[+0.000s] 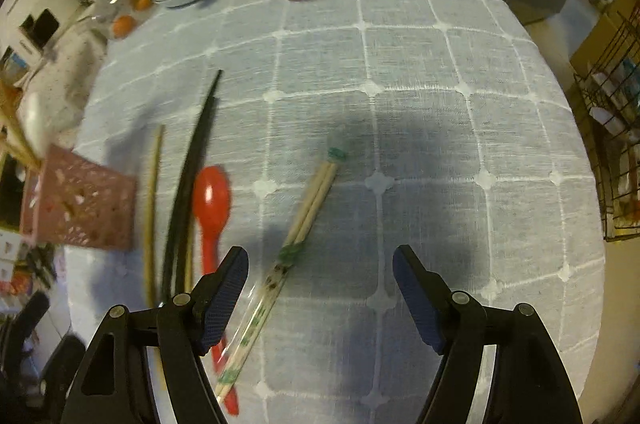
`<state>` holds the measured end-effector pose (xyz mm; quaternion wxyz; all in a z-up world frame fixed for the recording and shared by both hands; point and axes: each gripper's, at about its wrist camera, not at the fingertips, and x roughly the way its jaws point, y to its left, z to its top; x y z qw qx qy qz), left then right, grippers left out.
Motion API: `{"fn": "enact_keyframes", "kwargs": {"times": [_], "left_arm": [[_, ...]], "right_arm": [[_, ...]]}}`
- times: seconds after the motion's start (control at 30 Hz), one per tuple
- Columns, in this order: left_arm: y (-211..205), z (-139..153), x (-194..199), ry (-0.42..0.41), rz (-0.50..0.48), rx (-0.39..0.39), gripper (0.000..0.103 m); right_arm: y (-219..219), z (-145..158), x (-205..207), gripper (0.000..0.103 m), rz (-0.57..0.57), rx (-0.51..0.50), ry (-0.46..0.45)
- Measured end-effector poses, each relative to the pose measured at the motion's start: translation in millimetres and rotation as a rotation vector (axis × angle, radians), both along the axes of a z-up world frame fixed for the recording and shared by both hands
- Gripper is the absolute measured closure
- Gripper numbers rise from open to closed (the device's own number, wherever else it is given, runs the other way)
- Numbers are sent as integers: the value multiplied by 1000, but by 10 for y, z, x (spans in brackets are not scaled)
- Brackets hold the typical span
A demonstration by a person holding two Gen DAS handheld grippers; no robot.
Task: Organize utensils
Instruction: 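Grasp the green-printed wooden chopstick on the table with the right tool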
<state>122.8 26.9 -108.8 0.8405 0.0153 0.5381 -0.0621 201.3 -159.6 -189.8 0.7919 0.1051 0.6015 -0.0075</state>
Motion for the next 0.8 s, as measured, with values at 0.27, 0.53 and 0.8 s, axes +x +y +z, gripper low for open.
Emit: {"fn": "enact_keyframes", "kwargs": {"times": [0.27, 0.53, 0.8], "left_arm": [[-20, -6, -11, -20, -8, 18, 13], [-265, 8, 17, -25, -55, -2, 21], [-756, -47, 131, 23, -161, -51, 60]], "right_arm": [[27, -136, 175, 38, 45, -109, -15], [-136, -93, 112, 94, 104, -126, 1], [-655, 11, -38, 98, 50, -37, -3]]}}
